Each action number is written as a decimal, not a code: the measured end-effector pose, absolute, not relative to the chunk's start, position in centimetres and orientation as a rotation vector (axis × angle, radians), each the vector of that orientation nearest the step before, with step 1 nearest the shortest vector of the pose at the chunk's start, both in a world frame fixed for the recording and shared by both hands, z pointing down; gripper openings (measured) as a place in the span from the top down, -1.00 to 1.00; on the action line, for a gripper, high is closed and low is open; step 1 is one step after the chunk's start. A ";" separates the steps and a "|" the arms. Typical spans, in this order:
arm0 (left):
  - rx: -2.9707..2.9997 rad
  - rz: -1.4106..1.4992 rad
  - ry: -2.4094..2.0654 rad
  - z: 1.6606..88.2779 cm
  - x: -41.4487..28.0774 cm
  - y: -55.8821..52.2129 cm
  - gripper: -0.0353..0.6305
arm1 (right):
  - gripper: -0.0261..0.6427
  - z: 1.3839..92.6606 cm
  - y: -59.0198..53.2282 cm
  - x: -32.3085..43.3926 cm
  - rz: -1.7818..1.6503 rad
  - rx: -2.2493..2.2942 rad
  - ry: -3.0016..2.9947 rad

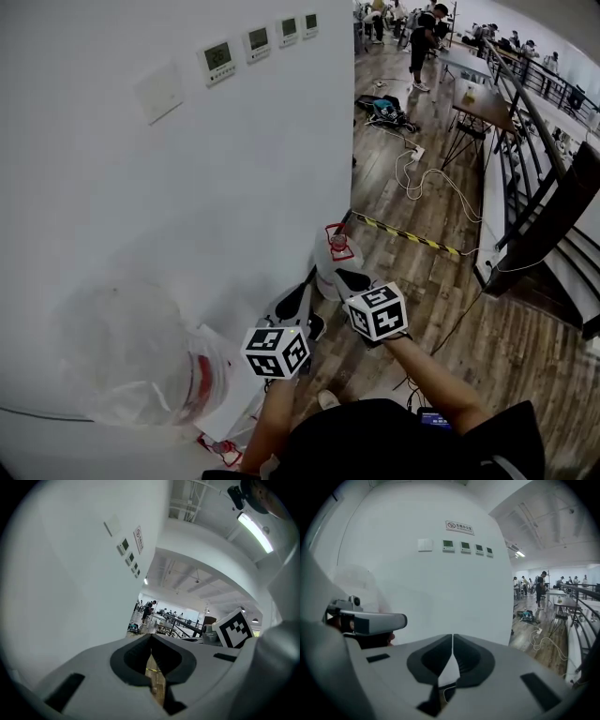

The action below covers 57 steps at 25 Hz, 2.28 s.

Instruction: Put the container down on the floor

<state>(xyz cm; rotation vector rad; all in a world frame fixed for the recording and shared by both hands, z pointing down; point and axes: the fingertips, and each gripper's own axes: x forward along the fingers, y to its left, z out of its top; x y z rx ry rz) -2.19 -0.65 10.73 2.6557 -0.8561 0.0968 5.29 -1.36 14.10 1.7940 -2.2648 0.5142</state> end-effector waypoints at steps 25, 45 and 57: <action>2.705 -0.045 -0.929 4.7 4.3 8.5 0.84 | 0.83 5.6 9.0 11.1 0.275 1.869 -2.437; 2.675 -0.085 -1.056 4.3 4.6 13.8 0.84 | 0.84 5.2 14.1 11.2 0.245 1.756 -2.554; 2.676 -0.095 -1.069 3.9 4.6 14.5 0.84 | 0.84 4.9 14.6 11.2 0.261 1.736 -2.587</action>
